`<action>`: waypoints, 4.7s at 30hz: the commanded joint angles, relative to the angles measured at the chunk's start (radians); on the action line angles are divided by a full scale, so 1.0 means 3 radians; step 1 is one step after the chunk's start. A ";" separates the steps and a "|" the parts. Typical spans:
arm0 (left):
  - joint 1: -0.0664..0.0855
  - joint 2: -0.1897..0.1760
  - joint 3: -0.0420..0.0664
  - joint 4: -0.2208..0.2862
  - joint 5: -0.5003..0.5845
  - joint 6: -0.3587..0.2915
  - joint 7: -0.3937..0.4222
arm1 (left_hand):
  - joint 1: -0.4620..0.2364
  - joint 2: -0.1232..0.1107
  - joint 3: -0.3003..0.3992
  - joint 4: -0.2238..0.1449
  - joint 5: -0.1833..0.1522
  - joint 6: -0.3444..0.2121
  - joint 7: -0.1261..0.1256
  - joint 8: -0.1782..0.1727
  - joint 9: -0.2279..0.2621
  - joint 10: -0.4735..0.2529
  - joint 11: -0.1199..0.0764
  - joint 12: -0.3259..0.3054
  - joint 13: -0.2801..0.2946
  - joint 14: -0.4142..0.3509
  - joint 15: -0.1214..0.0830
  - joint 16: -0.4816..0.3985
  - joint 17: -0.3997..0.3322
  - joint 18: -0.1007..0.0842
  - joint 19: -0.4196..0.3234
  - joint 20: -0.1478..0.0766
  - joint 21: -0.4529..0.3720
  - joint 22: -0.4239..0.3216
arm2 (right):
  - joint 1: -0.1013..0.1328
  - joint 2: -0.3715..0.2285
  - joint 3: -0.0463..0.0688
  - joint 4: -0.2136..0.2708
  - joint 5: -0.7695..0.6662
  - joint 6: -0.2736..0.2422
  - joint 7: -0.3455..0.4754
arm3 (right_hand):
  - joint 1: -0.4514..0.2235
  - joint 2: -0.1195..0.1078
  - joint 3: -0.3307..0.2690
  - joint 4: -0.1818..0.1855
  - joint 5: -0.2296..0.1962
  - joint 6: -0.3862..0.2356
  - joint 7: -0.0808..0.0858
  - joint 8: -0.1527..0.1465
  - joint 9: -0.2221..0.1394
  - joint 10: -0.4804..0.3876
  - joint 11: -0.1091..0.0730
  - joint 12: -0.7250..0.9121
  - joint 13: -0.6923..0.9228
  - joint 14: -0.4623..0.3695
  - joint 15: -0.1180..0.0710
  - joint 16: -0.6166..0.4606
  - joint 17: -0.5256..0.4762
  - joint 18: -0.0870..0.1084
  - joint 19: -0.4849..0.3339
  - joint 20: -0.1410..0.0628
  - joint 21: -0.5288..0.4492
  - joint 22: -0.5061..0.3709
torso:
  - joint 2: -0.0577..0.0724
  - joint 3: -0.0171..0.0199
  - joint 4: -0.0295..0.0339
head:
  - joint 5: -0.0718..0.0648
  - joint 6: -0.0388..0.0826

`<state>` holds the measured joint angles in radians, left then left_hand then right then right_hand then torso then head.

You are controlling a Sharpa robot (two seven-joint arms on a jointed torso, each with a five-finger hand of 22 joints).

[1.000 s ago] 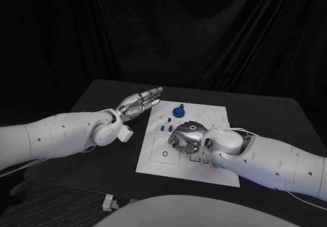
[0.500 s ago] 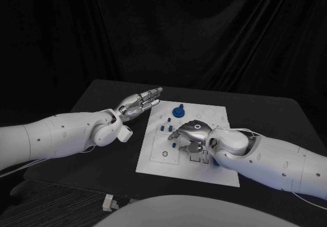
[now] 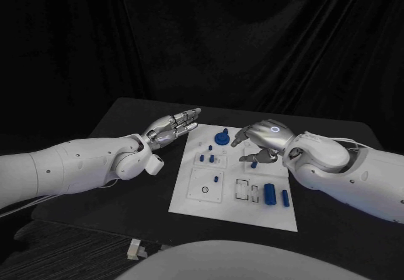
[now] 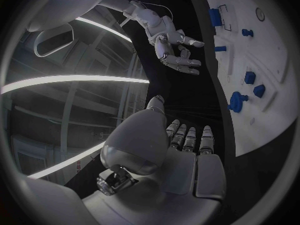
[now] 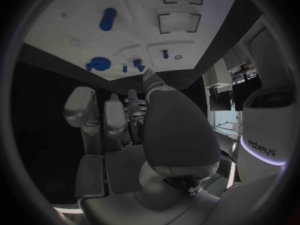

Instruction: Assemble the parts on the task board

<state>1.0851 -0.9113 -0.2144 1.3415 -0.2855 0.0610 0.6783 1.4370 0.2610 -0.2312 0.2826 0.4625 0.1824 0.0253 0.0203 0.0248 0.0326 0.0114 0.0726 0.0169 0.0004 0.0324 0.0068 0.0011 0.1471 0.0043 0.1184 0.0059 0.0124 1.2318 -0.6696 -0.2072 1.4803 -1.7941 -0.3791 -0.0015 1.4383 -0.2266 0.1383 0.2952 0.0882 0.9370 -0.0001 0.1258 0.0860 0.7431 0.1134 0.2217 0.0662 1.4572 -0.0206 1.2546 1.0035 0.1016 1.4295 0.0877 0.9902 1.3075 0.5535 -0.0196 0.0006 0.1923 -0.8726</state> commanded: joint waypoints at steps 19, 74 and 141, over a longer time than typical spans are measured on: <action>-0.0007 0.0025 0.0003 0.0011 0.0021 0.0040 0.0312 | 0.0074 -0.0011 0.0033 -0.0031 0.0047 0.0028 0.0027 0.0024 0.0007 0.0006 0.0019 0.0019 0.0005 -0.0001 0.0038 -0.0023 -0.0004 0.0050 0.0004 0.0058 -0.0002 0.0005 | -0.0082 -0.0142 -0.0001 -0.0274 0.0059 0.0340 0.0067 | -0.0008 0.0099 0.0050 -0.0027 -0.0022 -0.0084 0.0010 -0.0195 -0.0065 0.0501 -0.0041 0.0145 -0.0005 0.0079 0.0091 0.0037 0.0095 -0.0013 0.0092 0.0042 0.0075 0.0414 | 0.0004 0.0000 0.0000 | -0.0034 0.0000; -0.0030 0.0046 0.0003 -0.0023 0.0021 0.0133 0.0292 | 0.0147 -0.0010 0.0098 -0.0099 0.0118 0.0110 0.0108 0.0039 0.0018 0.0034 0.0087 0.0061 0.0012 -0.0001 0.0106 -0.0023 -0.0004 0.0078 0.0040 0.0153 0.0024 0.0058 | -0.0299 0.0027 -0.0001 -0.0515 0.0059 -0.0022 0.0264 | 0.0311 0.0273 0.0701 -0.0419 0.0256 0.0641 0.0375 0.0178 0.0210 0.1497 -0.0181 -0.0236 -0.0005 0.0067 -0.0008 0.0037 0.0100 -0.0016 0.0081 -0.0027 0.0135 0.0450 | 0.0002 -0.0001 0.0003 | 0.0017 0.0000; -0.0040 -0.0033 0.0003 -0.0033 0.0021 0.0086 0.0263 | 0.0108 0.0029 0.0124 -0.0039 0.0117 0.0075 0.0105 0.0029 0.0011 0.0024 0.0103 0.0055 0.0010 -0.0001 0.0057 -0.0023 -0.0004 0.0091 0.0013 0.0115 0.0003 0.0013 | -0.0361 0.0826 0.0000 0.0015 -0.0870 0.0845 -0.0035 | 0.0376 0.0186 0.0852 -0.0614 0.0378 0.0541 0.0406 0.0039 0.0231 0.1677 -0.0190 -0.0351 0.0012 0.0041 -0.0017 -0.0007 0.0061 0.0007 0.0029 -0.0039 -0.0008 0.0420 | 0.0002 -0.0005 0.0006 | 0.0098 0.0000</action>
<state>1.0742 -0.9230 -0.2144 1.3297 -0.2853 0.0808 0.6784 1.4751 0.2622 -0.1953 0.2662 0.4968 0.2090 0.0519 0.0286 0.0282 0.0414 0.0344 0.0881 0.0197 -0.0015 0.0481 0.0068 0.0013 0.1625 0.0075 0.1503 0.0097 0.0147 1.1266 -0.4205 -0.2076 1.4820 -2.0387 -0.1441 0.0108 1.5497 -0.1636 0.3957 0.1166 0.1957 1.1074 0.1211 0.1429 0.1561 1.2308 0.0653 0.1122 0.0688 1.4658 -0.0188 1.2475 1.0220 0.1017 1.4435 0.0769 0.9929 1.3075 0.5541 -0.0213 0.0020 0.2219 -0.8726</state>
